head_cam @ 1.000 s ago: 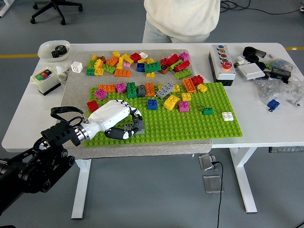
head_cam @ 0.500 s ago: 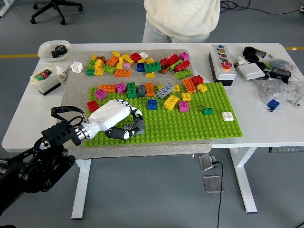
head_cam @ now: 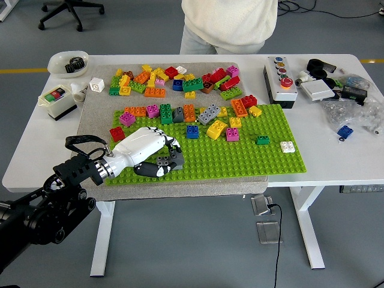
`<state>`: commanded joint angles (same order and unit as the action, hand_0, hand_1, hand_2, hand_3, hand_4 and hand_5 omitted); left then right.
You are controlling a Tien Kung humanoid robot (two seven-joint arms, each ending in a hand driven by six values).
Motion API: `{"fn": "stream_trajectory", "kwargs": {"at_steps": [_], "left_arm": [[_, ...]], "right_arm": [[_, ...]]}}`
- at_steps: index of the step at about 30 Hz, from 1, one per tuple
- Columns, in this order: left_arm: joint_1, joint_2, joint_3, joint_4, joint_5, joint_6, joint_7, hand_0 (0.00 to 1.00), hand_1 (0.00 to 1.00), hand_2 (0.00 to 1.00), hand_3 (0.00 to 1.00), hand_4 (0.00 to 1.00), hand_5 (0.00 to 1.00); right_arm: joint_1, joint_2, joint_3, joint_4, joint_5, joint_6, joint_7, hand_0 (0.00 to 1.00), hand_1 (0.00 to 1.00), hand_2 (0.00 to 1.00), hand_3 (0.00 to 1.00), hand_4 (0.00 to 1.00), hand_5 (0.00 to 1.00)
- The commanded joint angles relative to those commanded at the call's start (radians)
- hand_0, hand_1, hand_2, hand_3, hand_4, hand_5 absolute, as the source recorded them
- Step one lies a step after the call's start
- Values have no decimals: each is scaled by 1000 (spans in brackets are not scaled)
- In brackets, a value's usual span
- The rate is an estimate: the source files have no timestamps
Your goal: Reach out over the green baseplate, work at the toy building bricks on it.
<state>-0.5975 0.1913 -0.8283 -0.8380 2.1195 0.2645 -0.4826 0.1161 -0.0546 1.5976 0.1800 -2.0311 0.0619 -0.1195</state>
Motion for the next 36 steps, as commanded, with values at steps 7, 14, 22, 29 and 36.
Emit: {"fn": "stream_trajectory", "kwargs": {"at_steps": [7, 14, 22, 29, 36], "left_arm": [[-2, 0, 0, 4, 4, -1, 1, 710, 613, 526, 543, 435, 161], [-3, -1, -1, 6, 6, -2, 1, 717, 616, 526, 542, 445, 160], [-2, -1, 0, 10, 8, -3, 0, 743, 624, 530, 547, 491, 159], [-1, -1, -1, 11, 9, -2, -2, 751, 628, 530, 547, 509, 157], [-2, -1, 0, 13, 10, -1, -3, 757, 634, 530, 545, 539, 164]], "right_arm": [[1, 0, 1, 0, 0, 0, 0, 735, 612, 627, 531, 747, 510], [2, 0, 0, 0, 2, 0, 0, 735, 612, 627, 532, 748, 510], [0, 0, -1, 0, 1, 0, 0, 735, 613, 627, 533, 749, 510], [-1, 1, 0, 0, -1, 1, 0, 735, 613, 628, 533, 749, 510], [-1, 1, 0, 0, -1, 1, 0, 735, 612, 628, 534, 749, 510]]}}
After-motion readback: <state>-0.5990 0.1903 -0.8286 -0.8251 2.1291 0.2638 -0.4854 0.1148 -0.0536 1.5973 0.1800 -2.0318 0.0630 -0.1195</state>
